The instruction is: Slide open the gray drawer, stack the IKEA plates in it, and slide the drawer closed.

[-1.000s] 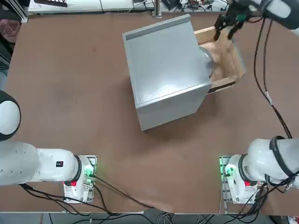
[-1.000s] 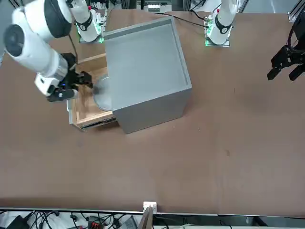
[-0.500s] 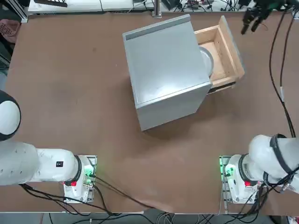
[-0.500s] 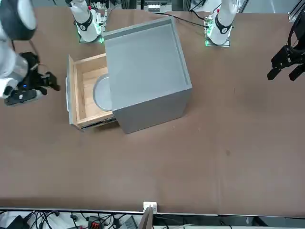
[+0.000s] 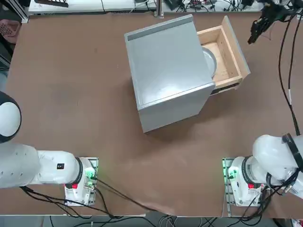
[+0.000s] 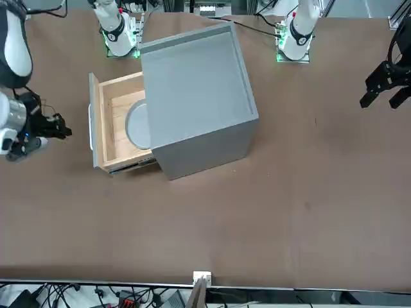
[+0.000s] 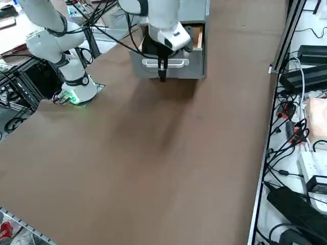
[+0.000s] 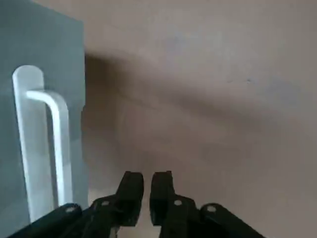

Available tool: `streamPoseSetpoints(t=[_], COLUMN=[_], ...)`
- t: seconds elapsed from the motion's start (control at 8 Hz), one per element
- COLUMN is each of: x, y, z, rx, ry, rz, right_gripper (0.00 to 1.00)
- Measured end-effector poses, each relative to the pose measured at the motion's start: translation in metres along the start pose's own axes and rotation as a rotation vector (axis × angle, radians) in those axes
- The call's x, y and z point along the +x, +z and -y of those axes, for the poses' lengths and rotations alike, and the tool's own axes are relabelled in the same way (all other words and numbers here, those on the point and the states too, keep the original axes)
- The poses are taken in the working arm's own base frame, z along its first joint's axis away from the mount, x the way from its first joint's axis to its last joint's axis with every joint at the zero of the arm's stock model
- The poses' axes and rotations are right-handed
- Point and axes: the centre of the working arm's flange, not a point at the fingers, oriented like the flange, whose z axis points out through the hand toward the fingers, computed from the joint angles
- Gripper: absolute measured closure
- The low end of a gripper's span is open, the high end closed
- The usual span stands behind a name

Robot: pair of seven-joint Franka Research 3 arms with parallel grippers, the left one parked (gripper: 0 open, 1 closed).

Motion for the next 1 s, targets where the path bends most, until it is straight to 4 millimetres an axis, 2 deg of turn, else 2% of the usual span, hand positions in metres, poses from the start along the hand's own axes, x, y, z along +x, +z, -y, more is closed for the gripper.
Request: streamPoseSetpoints(t=[0.25, 0.75, 1.0], x=[0.015, 0.038, 0.041], y=[0.017, 0.027, 0.037], z=[0.013, 0.077, 0.096], rx=[0.022, 0.105, 0.206], ry=[-0.03, 0.034, 0.078], rz=[0.002, -0.002, 0.002], right_gripper=[0.99, 1.0, 1.0])
